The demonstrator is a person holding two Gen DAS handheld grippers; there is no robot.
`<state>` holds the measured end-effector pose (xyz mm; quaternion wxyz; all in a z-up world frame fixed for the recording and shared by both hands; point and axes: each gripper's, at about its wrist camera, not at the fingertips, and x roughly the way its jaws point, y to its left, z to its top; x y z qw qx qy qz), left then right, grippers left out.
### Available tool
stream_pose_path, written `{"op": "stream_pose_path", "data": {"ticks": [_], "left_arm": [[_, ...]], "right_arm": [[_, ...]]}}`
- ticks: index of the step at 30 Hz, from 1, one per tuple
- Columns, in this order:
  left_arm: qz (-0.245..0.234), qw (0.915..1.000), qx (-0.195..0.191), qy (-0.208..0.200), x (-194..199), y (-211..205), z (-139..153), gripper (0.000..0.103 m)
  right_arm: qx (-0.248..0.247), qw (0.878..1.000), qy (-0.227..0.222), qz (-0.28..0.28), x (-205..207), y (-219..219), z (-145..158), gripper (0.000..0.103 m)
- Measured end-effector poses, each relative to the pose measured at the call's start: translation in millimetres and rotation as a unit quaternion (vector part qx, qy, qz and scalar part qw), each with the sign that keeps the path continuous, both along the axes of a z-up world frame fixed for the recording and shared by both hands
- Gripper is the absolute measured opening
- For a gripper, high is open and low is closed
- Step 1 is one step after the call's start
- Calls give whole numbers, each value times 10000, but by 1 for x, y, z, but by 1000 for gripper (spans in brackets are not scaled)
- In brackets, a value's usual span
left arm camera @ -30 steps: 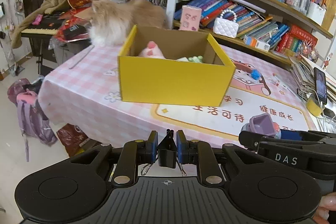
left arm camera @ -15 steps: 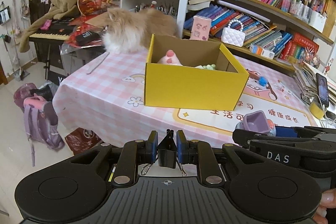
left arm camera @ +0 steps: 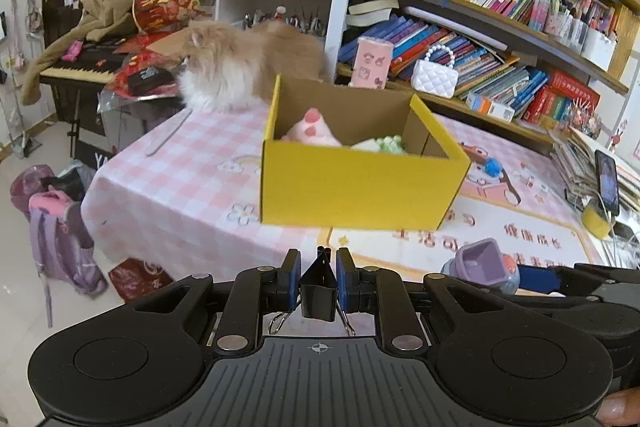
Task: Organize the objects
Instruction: 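Lower the grey truck into the yellow box and open the right tool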
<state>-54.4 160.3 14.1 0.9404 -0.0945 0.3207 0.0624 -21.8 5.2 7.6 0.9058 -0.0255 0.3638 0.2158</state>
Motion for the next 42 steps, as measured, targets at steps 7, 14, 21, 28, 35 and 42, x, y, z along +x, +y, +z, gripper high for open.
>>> {"op": "stream_pose_path", "data": {"ticks": [7, 14, 21, 28, 35, 42], "left_arm": [[134, 9997, 16, -189, 51, 2, 15, 17], [159, 9989, 206, -379, 112, 4, 31, 17], [454, 9980, 333, -296, 164, 8, 25, 17], [623, 9967, 483, 197, 198, 10, -1, 17], [652, 9952, 536, 485, 208, 8, -17, 17], [636, 9957, 495, 468, 210, 7, -17, 18]], "right_arm": [[63, 9997, -252, 15, 57, 3, 11, 62], [181, 9983, -556, -20, 131, 8, 26, 62], [-82, 9976, -636, 264, 194, 19, 15, 62], [-501, 9939, -435, 883, 229, 42, -14, 62], [-755, 9887, -312, 1254, 241, 56, -29, 62], [-845, 9862, -303, 1391, 241, 60, -32, 62]]}}
